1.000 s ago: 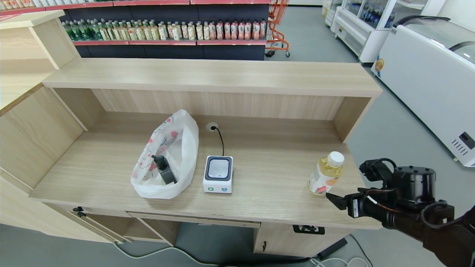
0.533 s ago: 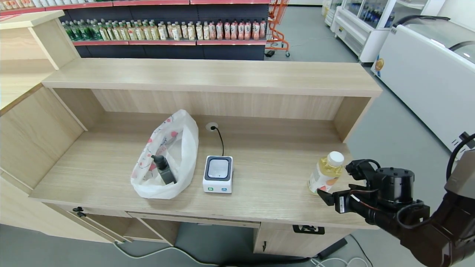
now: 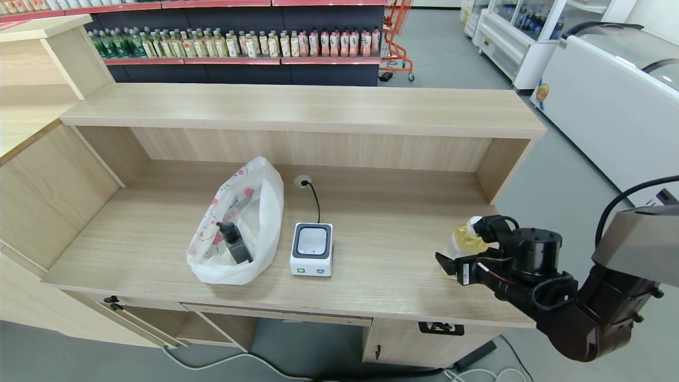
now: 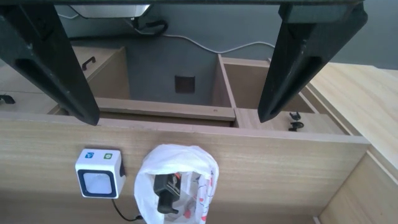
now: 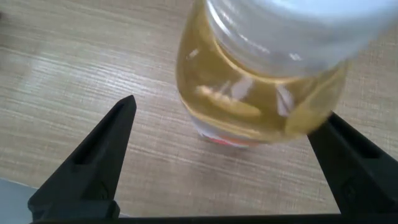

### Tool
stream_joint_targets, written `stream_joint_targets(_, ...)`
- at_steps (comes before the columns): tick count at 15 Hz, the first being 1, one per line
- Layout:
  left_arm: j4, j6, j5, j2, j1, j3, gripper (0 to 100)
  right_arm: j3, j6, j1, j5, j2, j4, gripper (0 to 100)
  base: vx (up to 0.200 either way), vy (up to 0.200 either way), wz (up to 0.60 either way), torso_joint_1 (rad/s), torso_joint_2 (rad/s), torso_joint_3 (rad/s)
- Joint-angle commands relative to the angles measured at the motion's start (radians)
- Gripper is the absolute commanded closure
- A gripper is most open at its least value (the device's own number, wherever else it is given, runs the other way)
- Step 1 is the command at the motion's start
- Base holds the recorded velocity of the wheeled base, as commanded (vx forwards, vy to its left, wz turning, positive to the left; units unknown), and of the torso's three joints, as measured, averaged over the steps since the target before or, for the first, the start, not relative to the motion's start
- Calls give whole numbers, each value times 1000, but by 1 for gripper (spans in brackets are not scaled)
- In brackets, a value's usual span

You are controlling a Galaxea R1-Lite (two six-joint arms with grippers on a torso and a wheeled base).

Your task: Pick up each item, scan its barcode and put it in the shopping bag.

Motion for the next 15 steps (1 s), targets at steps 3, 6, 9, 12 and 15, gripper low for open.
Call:
stream_joint_targets(3, 0, 0, 0, 2, 0, 0, 0, -70, -37, 25, -1, 77, -21, 0, 0, 0, 0, 0, 0, 0)
stream_joint_targets(6, 0, 0, 0, 2, 0, 0, 0, -87, -59, 42, 1, 121, -73, 0, 0, 0, 0, 0, 0, 0)
stream_joint_targets(9, 0, 0, 0, 2, 0, 0, 0, -123, -98, 41, 5, 166, -120, 0, 0, 0, 0, 0, 0, 0)
stream_joint_targets(12, 0, 0, 0, 2, 0, 0, 0, -196, -98, 50, 44, 196, -114, 0, 0, 0, 0, 0, 0, 0)
stream_joint_targets(15, 0, 0, 0, 2, 0, 0, 0, -235, -102, 68, 85, 218, -113, 100, 0, 0, 0, 0, 0, 0)
